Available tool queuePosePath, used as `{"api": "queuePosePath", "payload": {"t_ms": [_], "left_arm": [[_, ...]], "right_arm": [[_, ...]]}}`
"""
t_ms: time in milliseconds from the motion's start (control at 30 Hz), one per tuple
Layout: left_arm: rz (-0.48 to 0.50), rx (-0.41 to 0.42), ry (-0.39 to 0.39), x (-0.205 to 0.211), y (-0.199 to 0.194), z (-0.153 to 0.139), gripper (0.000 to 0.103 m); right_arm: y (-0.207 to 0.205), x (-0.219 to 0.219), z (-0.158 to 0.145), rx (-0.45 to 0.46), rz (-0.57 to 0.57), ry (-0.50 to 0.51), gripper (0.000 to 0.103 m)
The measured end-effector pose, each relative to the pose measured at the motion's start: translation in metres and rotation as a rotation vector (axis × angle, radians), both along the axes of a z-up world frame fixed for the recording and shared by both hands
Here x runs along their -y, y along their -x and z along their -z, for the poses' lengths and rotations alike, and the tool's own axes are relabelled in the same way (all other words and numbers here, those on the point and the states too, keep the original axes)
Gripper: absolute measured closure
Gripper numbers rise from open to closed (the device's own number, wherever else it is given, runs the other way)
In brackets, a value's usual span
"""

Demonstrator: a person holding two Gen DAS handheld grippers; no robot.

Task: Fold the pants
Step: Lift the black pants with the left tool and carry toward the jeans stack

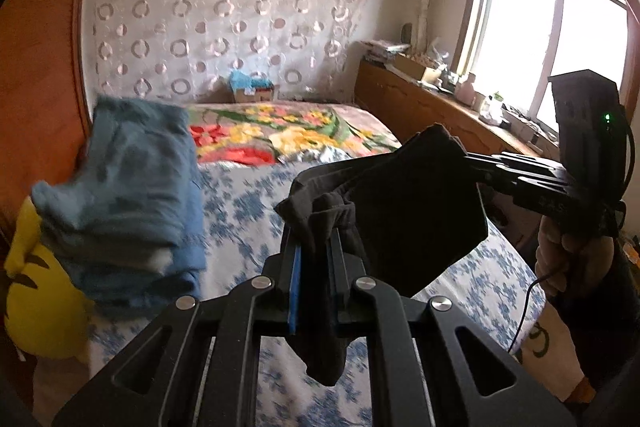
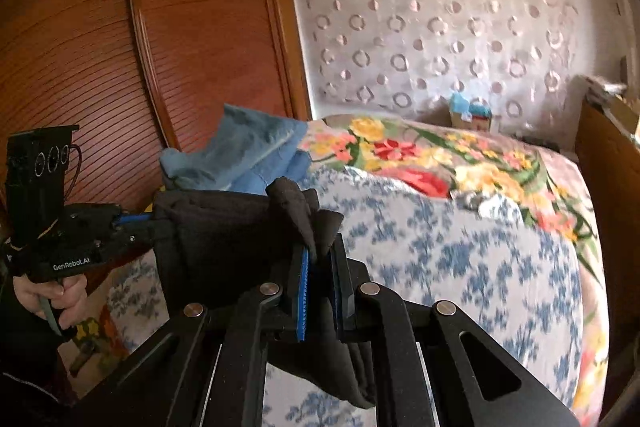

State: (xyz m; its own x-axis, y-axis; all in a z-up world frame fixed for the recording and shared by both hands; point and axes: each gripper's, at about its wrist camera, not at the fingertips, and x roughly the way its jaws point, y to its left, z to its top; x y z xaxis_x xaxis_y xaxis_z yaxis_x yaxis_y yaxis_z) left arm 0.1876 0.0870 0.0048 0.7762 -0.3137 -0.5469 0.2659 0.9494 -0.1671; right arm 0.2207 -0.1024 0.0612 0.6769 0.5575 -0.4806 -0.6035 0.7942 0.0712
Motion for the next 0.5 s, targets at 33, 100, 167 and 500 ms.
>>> {"api": "queuePosePath", "payload": {"t_ms": [33,100,167,500], "left_arm": [[-0.006,0.008,-0.001,-0.002,-0.001,-0.003,0.092],[-0.027,0.026,-0.008,-0.008,-0.003,-0.009,0.092],[-0.043,0.041,-0.015,-0.012,-0.005,-0.014,0.092],[-0.116,0.117,-0.035,-0.039,-0.020,-0.038,0.092]], "right_arm": [[-0.004,-0.004,-0.003,0.011,-0.008,0.003,0.094],[-0.010,-0.011,-0.007,0.034,-0.024,0.010,0.094],[-0.017,-0.017,-0.010,0.056,-0.039,0.019,0.094],[-0.070,-0.054,-0.022,0.146,-0.122,0.048,0.094]]}}
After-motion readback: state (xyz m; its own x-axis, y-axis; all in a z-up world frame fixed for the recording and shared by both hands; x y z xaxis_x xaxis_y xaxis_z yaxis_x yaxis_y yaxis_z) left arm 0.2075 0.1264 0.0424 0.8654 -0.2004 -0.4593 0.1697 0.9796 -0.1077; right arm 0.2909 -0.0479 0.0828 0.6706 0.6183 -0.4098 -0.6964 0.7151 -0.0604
